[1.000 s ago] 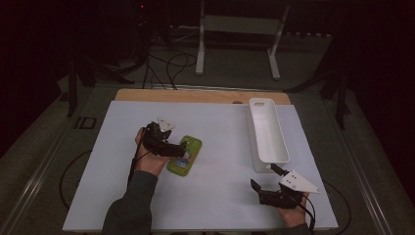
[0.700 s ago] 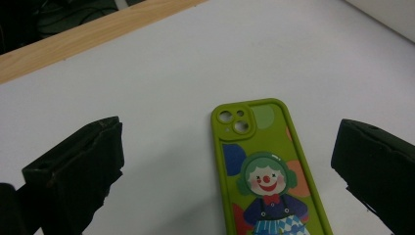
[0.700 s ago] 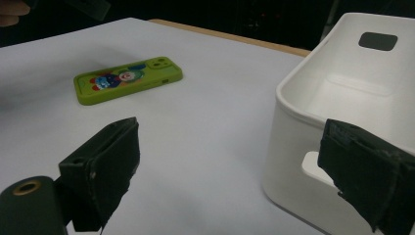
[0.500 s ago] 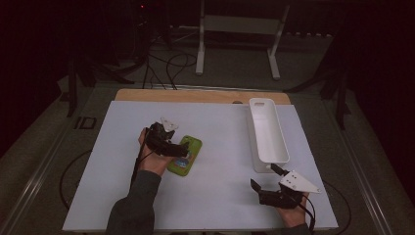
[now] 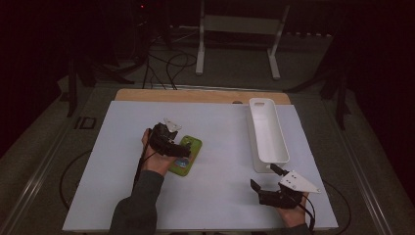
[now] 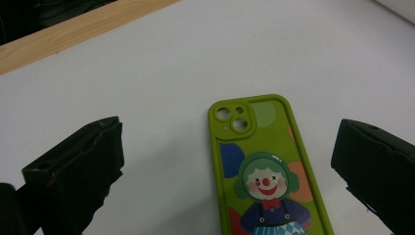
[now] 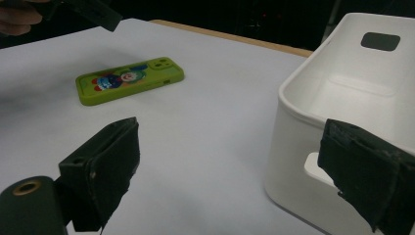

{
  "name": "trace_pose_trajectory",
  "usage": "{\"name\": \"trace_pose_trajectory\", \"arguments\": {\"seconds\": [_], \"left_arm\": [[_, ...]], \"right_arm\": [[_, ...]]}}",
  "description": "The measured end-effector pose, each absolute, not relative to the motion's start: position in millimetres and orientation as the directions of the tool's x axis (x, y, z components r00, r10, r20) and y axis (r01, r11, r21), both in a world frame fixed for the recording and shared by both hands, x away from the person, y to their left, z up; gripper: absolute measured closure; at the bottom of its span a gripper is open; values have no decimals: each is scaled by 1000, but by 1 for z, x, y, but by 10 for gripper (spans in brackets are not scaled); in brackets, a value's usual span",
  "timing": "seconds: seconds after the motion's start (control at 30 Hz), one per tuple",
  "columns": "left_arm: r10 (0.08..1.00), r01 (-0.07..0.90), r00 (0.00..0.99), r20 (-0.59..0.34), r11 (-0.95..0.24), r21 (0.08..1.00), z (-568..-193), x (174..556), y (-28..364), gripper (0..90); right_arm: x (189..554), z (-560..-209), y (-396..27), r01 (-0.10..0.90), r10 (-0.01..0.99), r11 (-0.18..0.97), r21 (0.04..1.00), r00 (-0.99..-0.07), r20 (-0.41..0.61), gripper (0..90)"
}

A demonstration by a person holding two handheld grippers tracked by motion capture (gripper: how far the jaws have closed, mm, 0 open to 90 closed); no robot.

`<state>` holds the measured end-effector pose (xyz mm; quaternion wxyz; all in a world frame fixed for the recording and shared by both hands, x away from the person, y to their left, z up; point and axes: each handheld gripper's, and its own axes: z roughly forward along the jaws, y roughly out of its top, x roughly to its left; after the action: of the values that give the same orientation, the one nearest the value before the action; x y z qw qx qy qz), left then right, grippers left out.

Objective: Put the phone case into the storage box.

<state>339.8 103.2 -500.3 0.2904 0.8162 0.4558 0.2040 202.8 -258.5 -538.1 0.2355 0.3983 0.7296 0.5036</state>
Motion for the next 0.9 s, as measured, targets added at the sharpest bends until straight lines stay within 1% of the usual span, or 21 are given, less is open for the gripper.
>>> {"name": "trace_pose_trajectory", "arguments": {"seconds": [0.9], "left_arm": [[863, 636, 500, 73, -423, 646, -509, 341, 90, 0]], "right_arm": [[203, -538, -259, 343, 820, 172, 924, -570, 59, 83]]}}
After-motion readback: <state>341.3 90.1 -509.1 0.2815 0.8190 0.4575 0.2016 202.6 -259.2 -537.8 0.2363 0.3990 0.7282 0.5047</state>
